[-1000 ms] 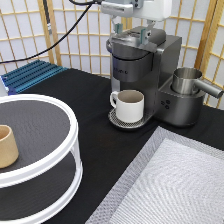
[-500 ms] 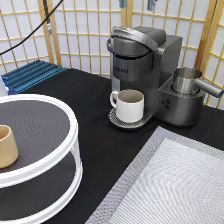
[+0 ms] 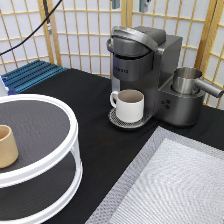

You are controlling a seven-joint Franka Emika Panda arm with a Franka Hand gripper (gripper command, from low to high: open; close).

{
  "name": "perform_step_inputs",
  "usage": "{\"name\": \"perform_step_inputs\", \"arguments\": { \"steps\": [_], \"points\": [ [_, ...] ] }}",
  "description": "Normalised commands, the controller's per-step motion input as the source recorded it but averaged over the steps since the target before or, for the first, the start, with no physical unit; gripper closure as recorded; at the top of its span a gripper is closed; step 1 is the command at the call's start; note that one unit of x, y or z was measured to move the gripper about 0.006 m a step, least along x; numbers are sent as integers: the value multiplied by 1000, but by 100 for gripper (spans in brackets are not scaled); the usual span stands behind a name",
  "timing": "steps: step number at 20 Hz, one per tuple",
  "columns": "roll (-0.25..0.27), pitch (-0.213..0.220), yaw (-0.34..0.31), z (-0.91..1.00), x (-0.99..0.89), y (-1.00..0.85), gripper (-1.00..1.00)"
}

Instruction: Make coffee

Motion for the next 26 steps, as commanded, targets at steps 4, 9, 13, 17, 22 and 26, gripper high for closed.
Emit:
{"name": "perform_step_inputs", "arguments": {
  "steps": [4,9,13,17,22,26],
  "points": [
    [-3,-24,4,-1000,-200,21,-100],
    [-56,0,10,-1000,25,703,-100],
    [-78,1,0,-1000,5,679,-100],
    [-108,0,1,-1000,15,610,-100],
    [-86,0,13,-1000,63,513,-100],
    [-79,16,51,-40,-41,144,-100]
  ]
}}
